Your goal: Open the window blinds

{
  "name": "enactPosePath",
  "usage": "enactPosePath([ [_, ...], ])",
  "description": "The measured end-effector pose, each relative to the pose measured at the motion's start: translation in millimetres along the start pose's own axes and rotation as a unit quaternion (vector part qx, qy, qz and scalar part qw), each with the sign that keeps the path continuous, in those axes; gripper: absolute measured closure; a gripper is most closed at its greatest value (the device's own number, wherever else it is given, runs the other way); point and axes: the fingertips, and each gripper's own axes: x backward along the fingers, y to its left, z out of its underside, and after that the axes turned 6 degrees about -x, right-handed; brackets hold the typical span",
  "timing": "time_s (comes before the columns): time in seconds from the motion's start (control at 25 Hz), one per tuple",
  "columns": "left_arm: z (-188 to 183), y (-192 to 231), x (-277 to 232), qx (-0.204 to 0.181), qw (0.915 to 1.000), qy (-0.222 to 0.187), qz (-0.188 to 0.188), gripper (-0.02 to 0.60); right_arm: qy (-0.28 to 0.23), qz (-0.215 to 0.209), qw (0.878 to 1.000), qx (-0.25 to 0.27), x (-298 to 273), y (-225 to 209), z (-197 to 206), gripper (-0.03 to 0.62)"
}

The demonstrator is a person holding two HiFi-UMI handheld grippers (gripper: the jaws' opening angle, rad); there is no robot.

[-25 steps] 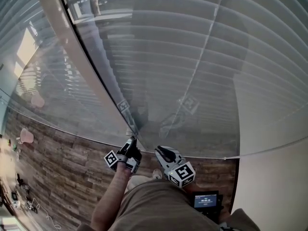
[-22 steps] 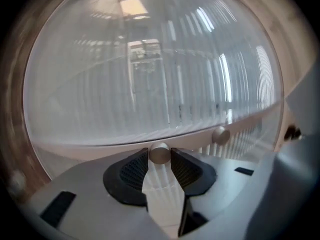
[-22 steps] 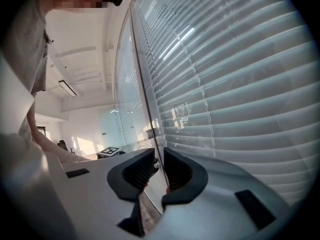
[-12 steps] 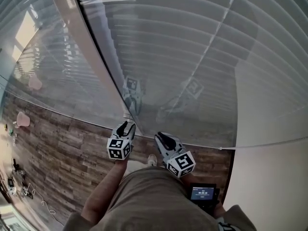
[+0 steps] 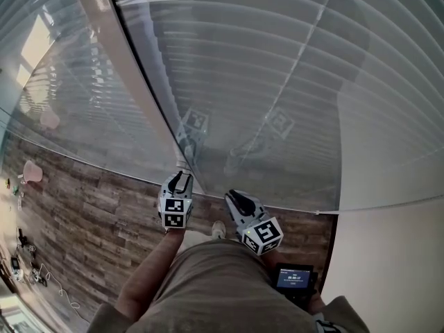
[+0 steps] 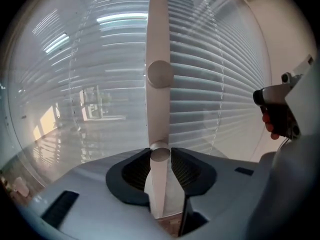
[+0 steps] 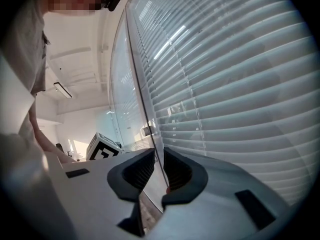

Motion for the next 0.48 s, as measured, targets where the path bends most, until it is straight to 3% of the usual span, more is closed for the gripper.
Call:
enactPosePath([
  [0.2,1.7,4.4,-5.3,0.030,0.9995,-0.003,-0.003,0.445,-0.001,0.000,1.000,-0.001,-3.8,-0.4,5.3,0.542],
  [0.48,27.8,10.4,-11.9,0.148,0.9882,-0.011,0.035,0.448,0.000,0.000,1.000,-0.002,-11.7,-2.0,30.7,0.542],
])
